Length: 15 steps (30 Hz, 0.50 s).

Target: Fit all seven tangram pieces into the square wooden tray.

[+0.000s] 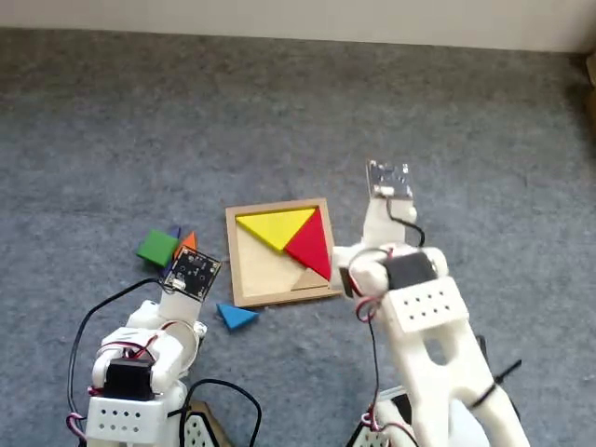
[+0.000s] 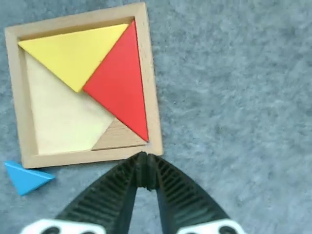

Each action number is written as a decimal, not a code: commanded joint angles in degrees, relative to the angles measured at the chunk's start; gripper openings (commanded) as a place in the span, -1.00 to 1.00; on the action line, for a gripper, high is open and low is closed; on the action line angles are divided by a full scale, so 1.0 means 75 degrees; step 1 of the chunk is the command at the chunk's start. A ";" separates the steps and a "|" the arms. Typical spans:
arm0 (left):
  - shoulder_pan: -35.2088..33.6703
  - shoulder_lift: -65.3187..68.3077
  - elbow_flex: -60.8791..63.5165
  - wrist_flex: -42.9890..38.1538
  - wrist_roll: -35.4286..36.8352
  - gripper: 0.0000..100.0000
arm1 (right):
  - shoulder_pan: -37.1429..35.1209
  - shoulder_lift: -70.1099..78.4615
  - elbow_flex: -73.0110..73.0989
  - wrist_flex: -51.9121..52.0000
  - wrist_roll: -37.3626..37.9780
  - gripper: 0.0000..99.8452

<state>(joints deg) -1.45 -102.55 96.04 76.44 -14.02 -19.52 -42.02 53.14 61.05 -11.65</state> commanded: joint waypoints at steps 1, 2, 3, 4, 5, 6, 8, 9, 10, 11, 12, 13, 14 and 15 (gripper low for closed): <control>-0.0029 -0.0240 0.0147 0.0035 0.0059 -0.99 | 0.0287 -0.0838 0.0674 -0.0674 0.0293 -0.99; -0.0029 -0.0240 0.0147 0.0035 0.0059 -0.99 | 0.0334 -0.1014 0.0908 -0.0826 0.0305 -0.99; -0.0029 -0.0240 0.0147 0.0035 0.0059 -0.99 | 0.0369 -0.1190 0.1143 -0.0979 0.0305 -0.99; -0.0029 -0.0240 0.0147 0.0035 0.0059 -0.99 | 0.0404 -0.1342 0.1366 -0.1096 0.0305 -0.99; -0.0029 -0.0240 0.0147 0.0035 0.0059 -0.99 | 0.0440 -0.1506 0.1588 -0.1201 0.0305 -0.99; -0.0029 -0.0240 0.0147 0.0035 0.0059 -0.99 | 0.0451 -0.1659 0.1776 -0.1295 0.0316 -0.99; -0.0029 -0.0240 0.0147 0.0035 0.0059 -0.99 | 0.0451 -0.1952 0.2163 -0.1412 0.0316 -0.99; -0.0029 -0.0240 0.0147 0.0035 0.0059 -0.99 | 0.0451 -0.2092 0.2327 -0.1459 0.0316 -0.99; -0.0029 -0.0240 0.0147 0.0035 0.0059 -0.99 | 0.0451 -0.2233 0.2479 -0.1459 0.0316 -0.99; -0.0029 -0.0240 0.0147 0.0035 0.0059 -0.99 | 0.0451 -0.2385 0.2620 -0.1459 0.0316 -0.99; -0.0029 -0.0240 0.0147 0.0035 0.0059 -0.99 | 0.0451 -0.2526 0.2749 -0.1459 0.0316 -0.99; -0.0029 -0.0240 0.0147 0.0035 0.0059 -0.99 | 0.0451 -0.2678 0.2866 -0.1459 0.0316 -0.99; -0.0029 -0.0240 0.0147 0.0035 0.0059 -0.99 | 0.0451 -0.2831 0.2983 -0.1459 0.0316 -0.99; -0.0029 -0.0240 0.0147 0.0035 0.0059 -0.99 | 0.0451 -0.2983 0.3100 -0.1459 0.0316 -0.99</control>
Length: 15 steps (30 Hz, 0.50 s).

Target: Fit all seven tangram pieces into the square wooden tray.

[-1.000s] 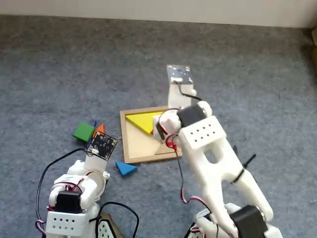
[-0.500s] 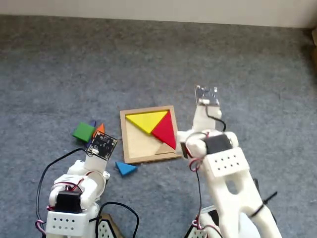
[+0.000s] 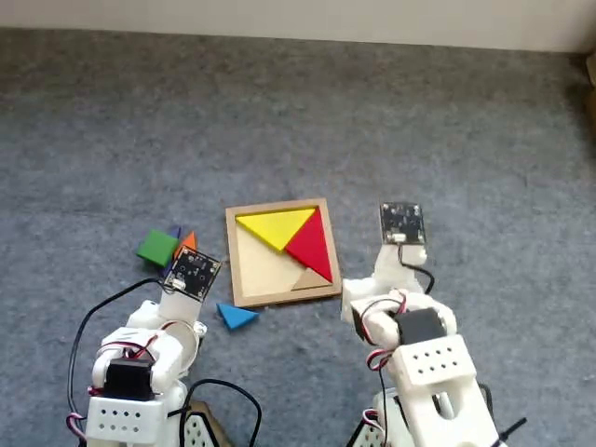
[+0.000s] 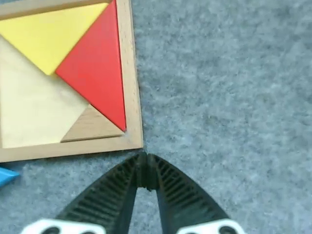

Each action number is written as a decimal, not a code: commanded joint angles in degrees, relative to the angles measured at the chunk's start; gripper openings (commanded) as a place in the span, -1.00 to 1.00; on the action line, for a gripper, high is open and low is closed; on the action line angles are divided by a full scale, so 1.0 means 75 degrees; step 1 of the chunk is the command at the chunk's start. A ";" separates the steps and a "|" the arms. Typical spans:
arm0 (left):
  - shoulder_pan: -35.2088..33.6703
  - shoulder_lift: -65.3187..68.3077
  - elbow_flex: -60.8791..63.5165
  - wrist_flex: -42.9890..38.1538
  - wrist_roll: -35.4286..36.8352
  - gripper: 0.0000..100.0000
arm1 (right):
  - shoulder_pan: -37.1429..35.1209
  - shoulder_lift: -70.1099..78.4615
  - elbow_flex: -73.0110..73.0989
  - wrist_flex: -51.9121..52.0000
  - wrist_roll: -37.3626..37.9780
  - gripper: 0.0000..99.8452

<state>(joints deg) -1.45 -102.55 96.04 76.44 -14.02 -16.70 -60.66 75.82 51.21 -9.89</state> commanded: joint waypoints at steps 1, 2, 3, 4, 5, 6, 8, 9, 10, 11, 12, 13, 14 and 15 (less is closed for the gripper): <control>-0.0029 -0.0240 0.0147 0.0035 0.0059 -0.99 | 0.0076 -0.0651 0.0170 -0.0147 0.0082 -0.99; -0.0029 -0.0240 0.0147 0.0035 0.0059 -0.99 | 0.0076 -0.0815 0.0252 -0.0147 0.0059 -0.99; -0.0029 -0.0240 0.0147 0.0035 0.0059 -0.99 | 0.0076 -0.0979 0.0322 -0.0147 0.0059 -0.99; -0.0029 -0.0240 0.0147 0.0035 0.0059 -0.99 | 0.0076 -0.1143 0.0416 -0.0147 0.0059 -0.99; -0.0029 -0.0240 0.0147 0.0035 0.0059 -0.99 | 0.0076 -0.1295 0.0533 -0.0147 0.0047 -0.99; -0.0029 -0.0240 0.0147 0.0035 0.0059 -0.99 | 0.0076 -0.1471 0.0662 -0.0147 0.0047 -0.99; -0.0029 -0.0240 0.0147 0.0035 0.0059 -0.99 | 0.0076 -0.1811 0.0944 -0.0147 0.0047 -0.99; -0.0029 -0.0240 0.0147 0.0035 0.0059 -0.99 | 0.0076 -0.1999 0.1084 -0.0147 0.0047 -0.99; -0.0029 -0.0240 0.0147 0.0035 0.0059 -0.99 | 0.0076 -0.2186 0.1237 -0.0147 0.0047 -0.99; -0.0018 -0.0240 0.0147 0.0035 0.0059 -0.99 | 0.0076 -0.2385 0.1377 -0.0147 0.0047 -0.99; -0.0018 -0.0240 0.0147 0.0035 0.0059 -0.99 | 0.0076 -0.2596 0.1518 -0.0147 0.0047 -0.99; -0.0018 -0.0240 0.0147 0.0035 0.0059 -0.99 | 0.0076 -0.2807 0.1670 -0.0147 0.0047 -0.99; -0.0018 -0.0240 0.0147 0.0035 0.0059 -0.99 | 0.0076 -0.3042 0.1823 -0.0147 0.0047 -0.99; -0.0018 -0.0240 0.0147 0.0035 0.0059 -0.99 | 0.0076 -0.3264 0.1987 -0.0147 0.0047 -0.99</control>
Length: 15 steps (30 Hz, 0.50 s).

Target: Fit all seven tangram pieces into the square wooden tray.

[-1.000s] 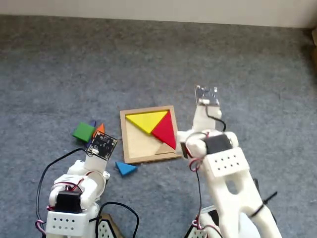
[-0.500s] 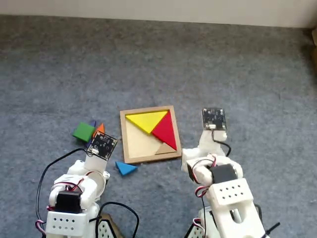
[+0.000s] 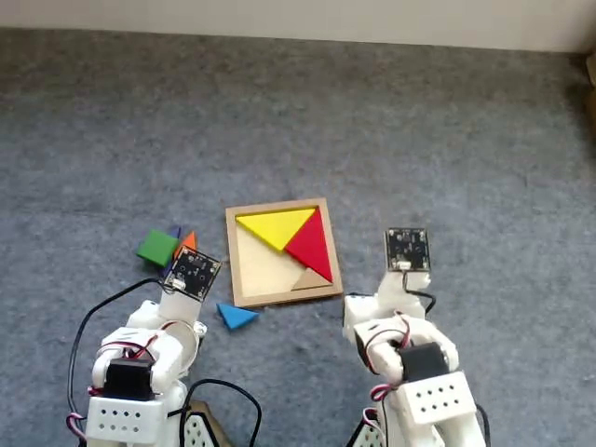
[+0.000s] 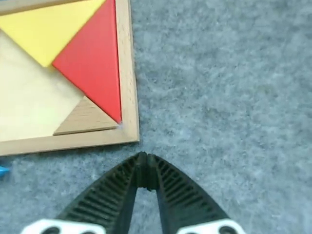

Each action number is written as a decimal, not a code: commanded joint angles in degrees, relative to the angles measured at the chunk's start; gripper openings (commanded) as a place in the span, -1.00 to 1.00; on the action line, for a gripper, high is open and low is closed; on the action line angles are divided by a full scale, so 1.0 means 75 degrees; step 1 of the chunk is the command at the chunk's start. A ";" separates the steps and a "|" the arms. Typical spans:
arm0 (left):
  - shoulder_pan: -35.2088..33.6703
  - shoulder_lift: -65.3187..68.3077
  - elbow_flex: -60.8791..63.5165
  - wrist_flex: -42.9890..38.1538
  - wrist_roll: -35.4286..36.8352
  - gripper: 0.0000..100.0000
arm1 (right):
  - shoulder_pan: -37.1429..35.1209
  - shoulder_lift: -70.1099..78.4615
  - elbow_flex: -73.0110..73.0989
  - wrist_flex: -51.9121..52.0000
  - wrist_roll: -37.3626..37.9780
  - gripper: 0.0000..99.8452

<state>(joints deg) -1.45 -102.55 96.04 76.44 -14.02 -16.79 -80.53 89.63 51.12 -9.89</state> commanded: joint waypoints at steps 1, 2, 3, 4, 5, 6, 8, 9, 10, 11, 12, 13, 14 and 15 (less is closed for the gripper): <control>-0.0018 -0.0240 0.0147 0.0035 0.0059 -0.99 | 0.0088 -0.0850 0.0322 -0.0135 0.0047 -0.99; -0.0018 -0.0240 0.0147 0.0035 0.0059 -0.99 | 0.0088 -0.1108 0.0510 -0.0135 0.0047 -0.99; -0.0018 -0.0240 0.0147 0.0035 0.0059 -0.99 | 0.0088 -0.1366 0.0709 -0.0135 0.0047 -0.99; -0.0018 -0.0240 0.0147 0.0035 0.0059 -0.99 | 0.0088 -0.1635 0.0897 -0.0135 0.0047 -0.99; -0.0018 -0.0240 0.0147 0.0035 0.0059 -0.99 | 0.0088 -0.1916 0.1096 -0.0135 0.0047 -0.99; -0.0018 -0.0240 0.0147 0.0035 0.0059 -0.99 | 0.0088 -0.2221 0.1295 -0.0135 0.0047 -0.99; -0.0018 -0.0240 0.0147 0.0035 0.0059 -0.99 | 0.0088 -0.2737 0.1682 -0.0076 0.0070 -0.99; -0.0018 -0.0240 0.0147 0.0035 0.0059 -0.99 | 0.0100 -0.3007 0.1834 0.0100 0.0070 -0.99; -0.0018 -0.0240 0.0147 0.0035 0.0059 -0.99 | 0.0123 -0.3253 0.1916 0.0346 0.0070 -0.99; -0.0018 -0.0240 0.0147 0.0035 0.0059 -0.99 | 0.0170 -0.3335 0.1905 0.0498 0.0082 -0.99; -0.0018 -0.0240 0.0147 0.0035 0.0059 -0.99 | 0.0182 -0.3323 0.1916 0.0545 0.0082 -0.99; -0.0018 -0.0240 0.0147 0.0035 0.0059 -0.99 | 0.0193 -0.3264 0.1916 0.0557 0.0082 -0.99; -0.0018 -0.0240 0.0147 0.0035 0.0059 -0.99 | 0.0205 -0.3182 0.1916 0.0557 0.0082 -0.99; -0.0018 -0.0240 0.0147 0.0035 0.0059 -0.99 | 0.0205 -0.3077 0.1916 0.0557 0.0082 -0.99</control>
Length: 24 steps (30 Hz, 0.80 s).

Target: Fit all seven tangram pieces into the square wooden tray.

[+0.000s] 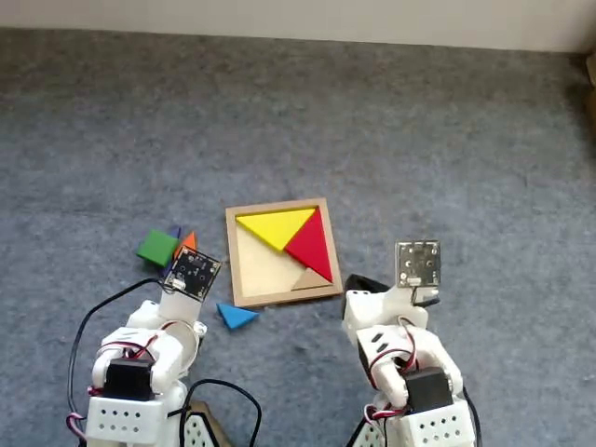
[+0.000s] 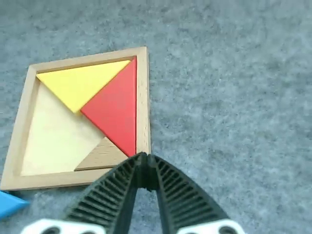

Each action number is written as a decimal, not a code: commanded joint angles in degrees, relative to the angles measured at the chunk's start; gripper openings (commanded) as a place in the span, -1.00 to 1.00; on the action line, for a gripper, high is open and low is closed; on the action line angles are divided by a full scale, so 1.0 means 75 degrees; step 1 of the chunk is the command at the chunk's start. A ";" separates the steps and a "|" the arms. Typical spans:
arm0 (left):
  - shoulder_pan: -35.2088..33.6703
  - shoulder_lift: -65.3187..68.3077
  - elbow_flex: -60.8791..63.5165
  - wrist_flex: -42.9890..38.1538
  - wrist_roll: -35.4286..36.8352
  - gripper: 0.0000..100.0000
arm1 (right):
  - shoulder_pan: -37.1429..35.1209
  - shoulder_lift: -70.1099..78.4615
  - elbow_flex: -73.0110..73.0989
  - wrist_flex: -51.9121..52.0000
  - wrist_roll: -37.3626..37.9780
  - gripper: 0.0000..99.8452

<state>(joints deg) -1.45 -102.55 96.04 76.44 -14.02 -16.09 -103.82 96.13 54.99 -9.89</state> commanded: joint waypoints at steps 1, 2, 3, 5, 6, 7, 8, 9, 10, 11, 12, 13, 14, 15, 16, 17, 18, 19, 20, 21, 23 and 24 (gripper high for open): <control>-0.0018 -0.0240 0.0147 0.0035 0.0059 -0.99 | 0.0111 0.0064 0.1049 0.0041 0.0082 -0.99; -0.0018 -0.0252 0.0147 0.0035 0.0059 -0.99 | 0.0111 0.0064 0.1049 0.0041 0.0082 -0.99; -0.0018 -0.0252 0.0147 0.0035 0.0035 -0.99 | 0.0111 0.0100 0.1049 0.0041 0.0082 -0.99; -0.0064 -0.0264 0.0088 -0.0012 0.0035 -0.99 | 0.0111 0.0088 0.1049 0.0041 0.0082 -0.99; -0.0064 -0.0264 -0.0029 -0.0059 0.0035 -0.99 | 0.0111 0.0088 0.1049 0.0041 0.0082 -0.99; -0.0076 -0.0264 -0.0205 -0.0105 0.0035 -0.99 | 0.0111 0.0100 0.1049 0.0041 0.0082 -0.99; -0.0076 -0.0264 -0.0404 -0.0105 0.0035 -0.99 | 0.0111 0.0123 0.1049 0.0041 0.0082 -0.99; -0.0076 -0.0264 -0.0615 -0.0094 0.0035 -0.99 | 0.0111 0.0147 0.1049 0.0041 0.0082 -0.99; -0.0076 -0.0264 -0.0815 -0.0105 0.0035 -0.99 | 0.0111 0.0158 0.1049 0.0053 0.0082 -0.99; -0.0076 -0.0264 -0.1002 -0.0105 0.0035 -0.99 | 0.0111 0.0158 0.1049 0.0053 0.0082 -0.99; -0.0076 -0.0264 -0.1201 -0.0117 0.0035 -0.99 | 0.0111 0.0158 0.1049 0.0064 0.0082 -0.99; -0.0076 -0.0264 -0.1424 -0.0117 0.0035 -0.99 | 0.0111 0.0158 0.1049 0.0100 0.0082 -0.99; -0.0076 -0.0264 -0.1635 -0.0117 0.0035 -0.99 | 0.0111 0.0158 0.1049 0.0217 0.0082 -0.99; -0.0076 -0.0264 -0.1834 -0.0117 0.0023 -0.99 | 0.0111 0.0158 0.1049 0.0369 0.0082 -0.99; -0.0076 -0.0264 -0.2010 -0.0117 0.0023 -0.99 | 0.0111 0.0158 0.1049 0.0498 0.0082 -0.99; -0.0076 -0.0264 -0.2198 -0.0117 0.0023 -0.99 | 0.0100 0.0158 0.1049 0.0615 0.0082 -0.99; -0.0076 -0.0264 -0.2385 -0.0094 0.0023 -0.99 | 0.0088 0.0158 0.1049 0.0686 0.0082 -0.99; -0.0076 -0.0264 -0.2573 -0.0082 0.0023 -0.99 | 0.0088 0.0158 0.1049 0.0709 0.0082 -0.99; -0.0076 -0.0252 -0.2749 -0.0070 0.0023 -0.99 | 0.0088 0.0158 0.1049 0.0733 0.0082 -0.99; -0.0076 -0.0240 -0.2925 -0.0094 0.0023 -0.99 | 0.0076 0.0158 0.1049 0.0744 0.0082 -0.99; -0.0076 -0.0217 -0.3229 -0.0105 0.0023 -0.98 | 0.0076 0.0158 0.1049 0.0744 0.0082 -0.99; -0.0076 -0.0193 -0.3382 -0.0094 0.0023 -0.98 | 0.0076 0.0158 0.1049 0.0744 0.0082 -0.99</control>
<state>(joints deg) -1.45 -102.55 77.23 76.44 -14.02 -16.09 -103.65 96.13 60.26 -9.89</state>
